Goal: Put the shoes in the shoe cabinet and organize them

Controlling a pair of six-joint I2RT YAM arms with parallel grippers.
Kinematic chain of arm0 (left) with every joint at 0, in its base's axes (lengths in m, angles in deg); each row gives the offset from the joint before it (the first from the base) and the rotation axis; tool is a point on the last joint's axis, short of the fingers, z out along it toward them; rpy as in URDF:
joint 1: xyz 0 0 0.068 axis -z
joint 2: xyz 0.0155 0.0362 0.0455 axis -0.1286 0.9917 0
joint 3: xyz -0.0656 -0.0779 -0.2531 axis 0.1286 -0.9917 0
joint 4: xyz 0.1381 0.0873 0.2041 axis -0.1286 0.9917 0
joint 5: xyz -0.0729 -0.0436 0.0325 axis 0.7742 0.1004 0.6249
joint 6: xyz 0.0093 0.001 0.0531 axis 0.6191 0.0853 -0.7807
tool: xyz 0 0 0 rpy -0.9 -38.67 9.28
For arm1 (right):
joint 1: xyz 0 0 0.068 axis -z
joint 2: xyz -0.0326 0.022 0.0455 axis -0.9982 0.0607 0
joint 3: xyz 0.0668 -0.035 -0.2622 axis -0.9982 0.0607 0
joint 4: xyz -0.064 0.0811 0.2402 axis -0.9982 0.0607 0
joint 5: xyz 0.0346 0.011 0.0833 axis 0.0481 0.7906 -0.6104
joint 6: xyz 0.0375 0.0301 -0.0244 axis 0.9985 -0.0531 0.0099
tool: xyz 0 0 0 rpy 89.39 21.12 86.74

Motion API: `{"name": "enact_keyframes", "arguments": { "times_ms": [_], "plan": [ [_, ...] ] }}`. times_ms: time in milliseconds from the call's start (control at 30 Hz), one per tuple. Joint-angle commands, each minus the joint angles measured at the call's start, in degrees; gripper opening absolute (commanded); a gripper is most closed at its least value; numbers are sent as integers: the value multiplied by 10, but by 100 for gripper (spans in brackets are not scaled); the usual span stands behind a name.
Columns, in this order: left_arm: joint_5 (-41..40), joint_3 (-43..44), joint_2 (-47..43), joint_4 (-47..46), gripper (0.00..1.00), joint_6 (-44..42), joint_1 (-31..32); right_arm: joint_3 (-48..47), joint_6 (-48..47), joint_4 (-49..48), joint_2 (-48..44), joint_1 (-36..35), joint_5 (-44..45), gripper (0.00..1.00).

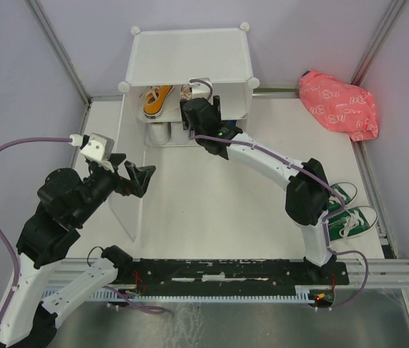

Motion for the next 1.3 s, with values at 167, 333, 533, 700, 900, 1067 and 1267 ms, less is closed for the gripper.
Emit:
{"name": "enact_keyframes", "arguments": {
  "times_ms": [167, 333, 533, 700, 900, 1067, 1267],
  "plan": [
    [0, 0, -4, -28, 99, -30, -1, 9, 16, -63, 28, 49, -103, 72],
    [-2, -2, -2, -28, 99, -33, -1, 3, 17, -65, 43, 52, -125, 64],
    [-4, -4, -2, -28, 99, -34, -1, 16, 40, -64, 51, 52, -128, 20],
    [-2, -2, 1, -29, 99, -33, -1, -12, 77, -93, 66, 52, -117, 2],
    [-4, 1, 1, -28, 99, -29, -1, -146, 93, -110, 140, 51, -99, 2],
    [-9, 0, 0, -25, 99, -31, -1, -263, 101, -91, 224, 51, -125, 2],
    [-12, -5, -1, -24, 99, -33, -1, -303, 73, -119, 266, 51, -203, 2]
  ]
}}
